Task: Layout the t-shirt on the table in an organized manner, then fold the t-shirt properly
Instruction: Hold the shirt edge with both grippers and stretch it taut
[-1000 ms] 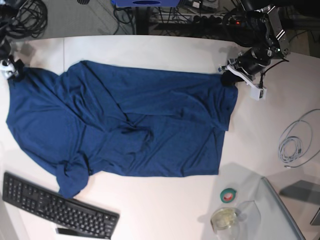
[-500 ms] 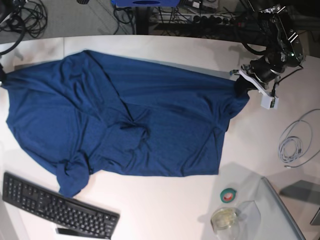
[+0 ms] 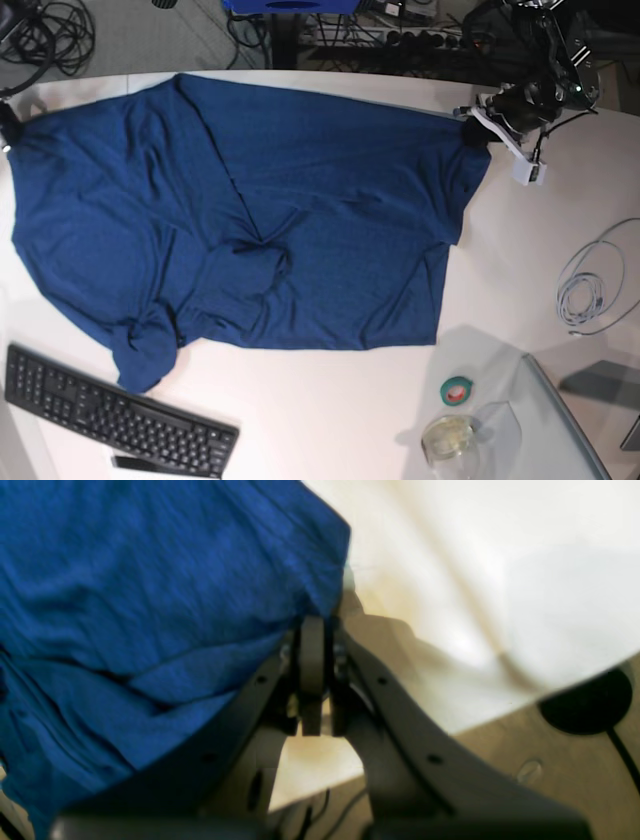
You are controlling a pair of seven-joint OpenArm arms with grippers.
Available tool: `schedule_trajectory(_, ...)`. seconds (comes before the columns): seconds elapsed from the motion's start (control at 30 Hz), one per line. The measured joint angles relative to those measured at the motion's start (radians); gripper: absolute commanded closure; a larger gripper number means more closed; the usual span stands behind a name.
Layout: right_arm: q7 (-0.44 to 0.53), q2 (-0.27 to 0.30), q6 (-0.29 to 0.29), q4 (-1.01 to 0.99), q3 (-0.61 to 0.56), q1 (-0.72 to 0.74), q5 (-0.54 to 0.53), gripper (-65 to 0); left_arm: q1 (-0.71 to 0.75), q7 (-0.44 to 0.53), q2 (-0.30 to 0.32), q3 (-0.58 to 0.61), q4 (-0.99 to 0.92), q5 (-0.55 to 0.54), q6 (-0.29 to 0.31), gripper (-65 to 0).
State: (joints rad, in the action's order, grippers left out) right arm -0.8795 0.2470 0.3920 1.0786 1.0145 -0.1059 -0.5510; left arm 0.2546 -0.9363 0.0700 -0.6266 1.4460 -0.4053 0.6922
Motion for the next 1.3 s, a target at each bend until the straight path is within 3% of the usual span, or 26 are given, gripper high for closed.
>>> schedule_trajectory(0.17, -0.005, -0.011, -0.001, 0.106, -0.003, -0.043, 0.003, -32.1, 0.0, 0.0, -0.006, 0.006, 0.0, 0.001, 0.0, 0.0)
schedule_trajectory(0.23, 0.003, -0.021, -0.01, 0.22, -0.022, -0.082, 0.012, -38.3, 0.0, 0.001, -0.006, 0.006, 0.0, 0.001, 0.0, 0.0)
schedule_trajectory(0.3, 0.003, -0.023, -0.01, 0.346, -0.1, -0.137, 0.013, -37.7, 0.002, 0.0, -0.006, 0.007, 0.0, 0.002, 0.0, 0.0)
schedule_trajectory(0.4, 0.009, -0.021, 0.0, 0.497, -0.32, -0.198, 0.006, -36.6, 0.0, 0.0, -0.006, 0.008, 0.0, 0.001, 0.0, 0.0)
schedule_trajectory(0.47, 0.013, -0.027, 0.01, 0.521, -0.458, -0.205, -0.026, -36.3, 0.0, 0.0, -0.006, 0.008, 0.0, 0.001, 0.0, 0.0)
schedule_trajectory(0.53, 0.012, -0.044, 0.012, 0.513, -0.523, -0.2, -0.024, -34.8, 0.0, 0.0, -0.006, 0.008, 0.0, 0.001, 0.0, 0.0)
schedule_trajectory(0.73, 0.051, -0.018, -0.027, 0.412, -0.553, -0.165, 0.0, -33.5, 0.0, 0.001, -0.008, 0.008, 0.0, 0.001, 0.0, 0.0)
schedule_trajectory(1.23, 0.052, -0.014, -0.033, 0.355, -0.561, -0.179, 0.001, -33.3, 0.0, 0.0, -0.008, 0.008, 0.0, 0.001, 0.0, 0.0)
schedule_trajectory(1.3, 0.057, -0.005, -0.034, 0.355, -0.602, -0.177, 0.001, -33.3, 0.0, 0.001, -0.008, 0.008, 0.0, 0.0, 0.0, 0.0)
